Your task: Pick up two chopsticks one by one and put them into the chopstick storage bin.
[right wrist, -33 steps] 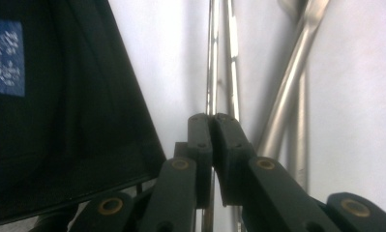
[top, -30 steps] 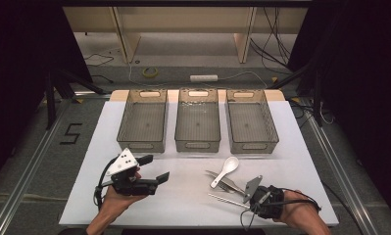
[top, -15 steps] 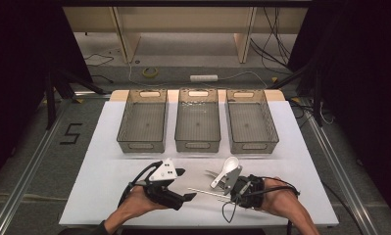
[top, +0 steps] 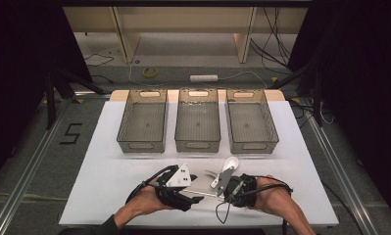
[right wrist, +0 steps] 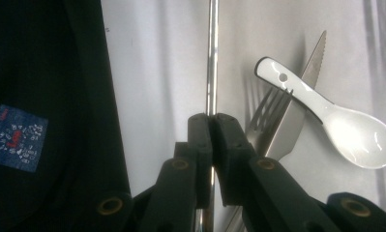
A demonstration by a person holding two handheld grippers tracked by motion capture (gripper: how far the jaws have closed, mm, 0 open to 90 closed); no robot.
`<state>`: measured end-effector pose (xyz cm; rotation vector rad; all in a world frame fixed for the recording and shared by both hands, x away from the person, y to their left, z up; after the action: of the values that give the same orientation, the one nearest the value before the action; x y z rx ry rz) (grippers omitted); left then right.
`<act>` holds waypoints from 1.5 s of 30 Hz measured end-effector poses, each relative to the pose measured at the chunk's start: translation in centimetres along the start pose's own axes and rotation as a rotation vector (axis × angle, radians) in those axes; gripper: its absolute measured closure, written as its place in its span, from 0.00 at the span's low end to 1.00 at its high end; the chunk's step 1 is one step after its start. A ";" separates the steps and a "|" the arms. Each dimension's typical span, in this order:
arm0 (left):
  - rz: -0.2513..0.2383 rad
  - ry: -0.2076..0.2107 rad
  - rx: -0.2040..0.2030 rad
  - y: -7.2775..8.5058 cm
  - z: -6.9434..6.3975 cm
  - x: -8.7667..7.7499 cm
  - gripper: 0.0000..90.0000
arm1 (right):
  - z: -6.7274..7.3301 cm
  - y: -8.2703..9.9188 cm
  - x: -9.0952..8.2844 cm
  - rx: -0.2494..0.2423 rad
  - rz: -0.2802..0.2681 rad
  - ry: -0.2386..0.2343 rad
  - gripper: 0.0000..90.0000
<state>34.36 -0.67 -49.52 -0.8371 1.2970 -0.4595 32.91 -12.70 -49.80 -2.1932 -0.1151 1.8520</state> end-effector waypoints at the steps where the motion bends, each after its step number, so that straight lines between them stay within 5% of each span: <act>1: 0.009 0.008 0.010 0.1 -0.2 0.1 0.41 | 0.0 -0.1 0.0 -0.005 -0.002 0.002 0.96; 9: 0.057 0.039 0.082 0.6 -1.3 0.7 0.56 | 0.2 -0.7 0.1 -0.040 -0.005 0.002 0.96; 28: 0.098 0.066 0.134 1.1 -1.8 1.0 0.86 | 0.7 -1.0 0.2 -0.080 0.001 -0.017 0.96; 35: 0.128 0.121 0.180 1.5 -2.7 1.1 0.94 | 1.0 -0.9 0.4 -0.116 -0.008 -0.041 0.94; 38: 0.123 0.138 0.170 1.5 -2.9 1.0 0.95 | 1.0 -0.8 0.2 -0.092 -0.014 -0.051 0.92; 40: 0.126 0.128 0.178 1.5 -2.7 0.7 0.95 | 0.7 -0.9 -0.1 -0.053 -0.036 -0.041 0.81; 42: 0.121 0.112 0.144 1.5 -2.1 0.3 0.95 | 0.2 -1.3 -0.8 0.012 -0.125 -0.043 0.67; 44: 0.123 0.100 0.139 1.5 -1.9 0.2 0.95 | -0.2 -1.4 -1.1 0.033 -0.154 -0.031 0.64; 45: 0.123 0.087 0.132 1.6 -1.6 0.1 0.95 | -0.8 -1.7 -1.6 0.085 -0.210 -0.008 0.57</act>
<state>32.66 -0.20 -50.85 -0.6294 1.3744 -0.4818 33.63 -11.54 -47.68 -2.0318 -0.2533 1.7192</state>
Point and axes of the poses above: each handheld gripper's, and its own axes: x roughly forward along the jaws, y roughly out of its underside, z roughly to its left, the point moved 10 cm from there along x, roughly forward along the jaws, and after that the axes turned 1 degree about y, right-handed, at the moved point
